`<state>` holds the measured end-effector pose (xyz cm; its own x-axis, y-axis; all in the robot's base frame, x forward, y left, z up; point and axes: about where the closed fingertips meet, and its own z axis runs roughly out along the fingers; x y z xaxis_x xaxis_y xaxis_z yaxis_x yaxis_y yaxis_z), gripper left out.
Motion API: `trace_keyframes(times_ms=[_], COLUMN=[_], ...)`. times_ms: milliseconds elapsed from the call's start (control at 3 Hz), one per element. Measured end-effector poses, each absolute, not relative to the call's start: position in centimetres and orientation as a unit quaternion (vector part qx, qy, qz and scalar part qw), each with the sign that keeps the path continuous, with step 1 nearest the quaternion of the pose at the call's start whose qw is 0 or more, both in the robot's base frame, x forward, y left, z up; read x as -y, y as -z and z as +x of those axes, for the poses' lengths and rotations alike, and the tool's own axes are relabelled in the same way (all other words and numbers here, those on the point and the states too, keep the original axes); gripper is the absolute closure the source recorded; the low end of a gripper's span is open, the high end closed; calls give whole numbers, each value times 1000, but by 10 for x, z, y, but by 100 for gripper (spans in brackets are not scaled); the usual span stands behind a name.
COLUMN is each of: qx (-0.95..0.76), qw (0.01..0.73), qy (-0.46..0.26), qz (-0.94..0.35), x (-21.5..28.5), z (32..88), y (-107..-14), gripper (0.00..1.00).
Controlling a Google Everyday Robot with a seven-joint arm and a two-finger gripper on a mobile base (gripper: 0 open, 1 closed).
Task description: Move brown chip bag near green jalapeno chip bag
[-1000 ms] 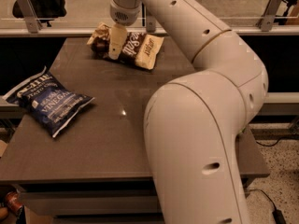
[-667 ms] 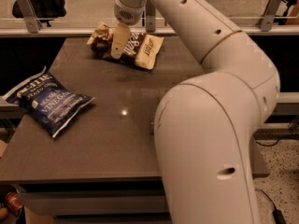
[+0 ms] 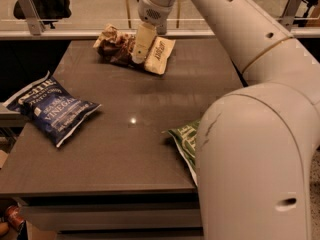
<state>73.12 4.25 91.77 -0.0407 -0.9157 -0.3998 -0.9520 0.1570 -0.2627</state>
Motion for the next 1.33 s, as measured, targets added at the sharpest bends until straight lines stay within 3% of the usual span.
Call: trace_keyframes(times_ms=[1333], qx=[-692], qw=[245], qy=[-66], qz=[-676], x=[-7], z=[708], y=[-915], gripper=[0])
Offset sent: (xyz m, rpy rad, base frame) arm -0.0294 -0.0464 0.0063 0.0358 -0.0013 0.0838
